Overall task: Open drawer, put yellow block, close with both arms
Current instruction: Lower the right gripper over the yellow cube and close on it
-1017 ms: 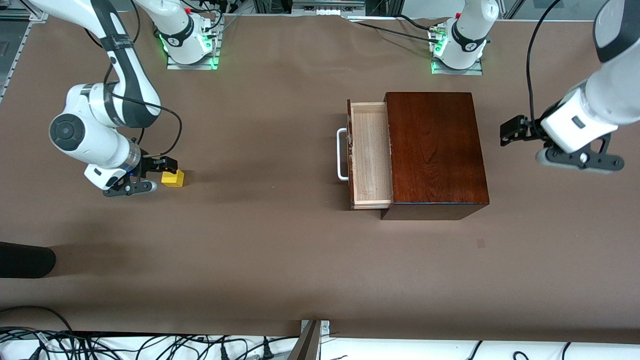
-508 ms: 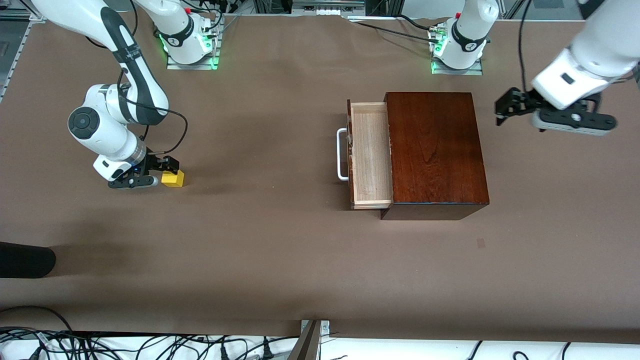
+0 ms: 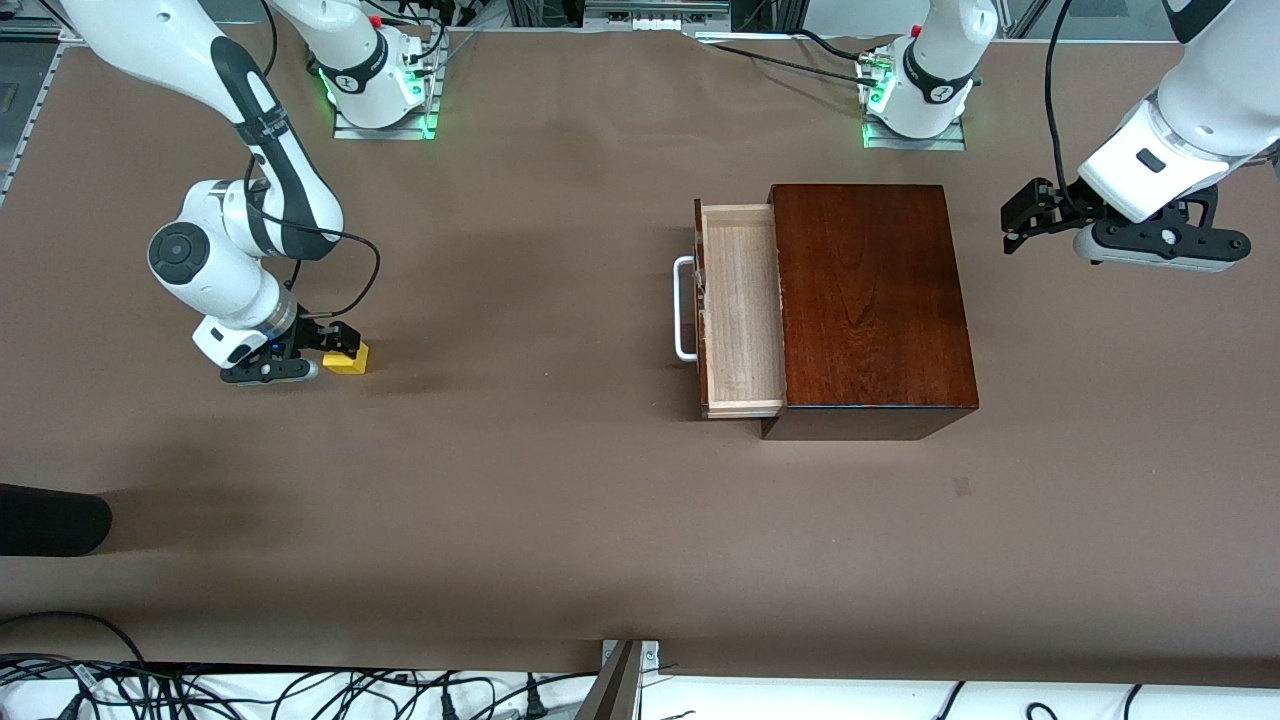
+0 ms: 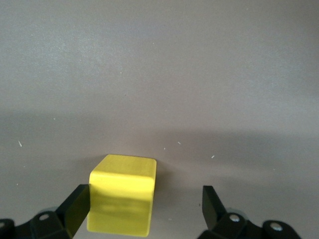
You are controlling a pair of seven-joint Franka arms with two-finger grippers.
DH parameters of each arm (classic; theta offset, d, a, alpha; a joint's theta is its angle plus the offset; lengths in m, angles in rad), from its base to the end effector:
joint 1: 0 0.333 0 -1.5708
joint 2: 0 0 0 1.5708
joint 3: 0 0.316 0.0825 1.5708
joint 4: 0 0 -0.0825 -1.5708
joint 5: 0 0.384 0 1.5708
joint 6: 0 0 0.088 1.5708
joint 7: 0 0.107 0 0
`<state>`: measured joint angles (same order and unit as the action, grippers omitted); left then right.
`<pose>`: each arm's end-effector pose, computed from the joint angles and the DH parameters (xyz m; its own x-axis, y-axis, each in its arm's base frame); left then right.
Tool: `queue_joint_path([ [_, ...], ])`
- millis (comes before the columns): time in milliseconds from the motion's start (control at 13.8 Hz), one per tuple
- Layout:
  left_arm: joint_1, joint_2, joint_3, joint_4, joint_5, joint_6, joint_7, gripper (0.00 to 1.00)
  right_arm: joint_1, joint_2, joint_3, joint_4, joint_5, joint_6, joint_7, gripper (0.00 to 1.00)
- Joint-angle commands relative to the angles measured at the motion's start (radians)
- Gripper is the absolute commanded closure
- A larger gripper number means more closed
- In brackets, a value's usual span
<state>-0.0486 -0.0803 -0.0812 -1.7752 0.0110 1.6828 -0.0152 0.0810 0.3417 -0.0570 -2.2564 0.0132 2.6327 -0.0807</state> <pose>0.5304 -0.0696 0.5807 0.9933 -0.1152 -0.0121 -0.1154 -0.9932 -0.0176 0.5444 0.0123 0.2135 0.9947 0.0970 0.0342 0.0965 -0.9952 0.0151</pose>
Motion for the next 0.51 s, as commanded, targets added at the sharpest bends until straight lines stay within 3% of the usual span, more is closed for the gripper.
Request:
queue_joint_path([
  [0, 0.024, -0.006, -0.012, 0.019, 0.001, -0.038, 0.012, 0.0, -0.001, -0.01, 0.0, -0.006, -0.002, 0.009, 0.01, 0.0],
  [436, 0.029, 0.036, -0.015, 0.069, 0.0, -0.061, 0.008, 0.0, -0.003, -0.02, 0.003, -0.003, 0.013, -0.022, 0.013, 0.0],
])
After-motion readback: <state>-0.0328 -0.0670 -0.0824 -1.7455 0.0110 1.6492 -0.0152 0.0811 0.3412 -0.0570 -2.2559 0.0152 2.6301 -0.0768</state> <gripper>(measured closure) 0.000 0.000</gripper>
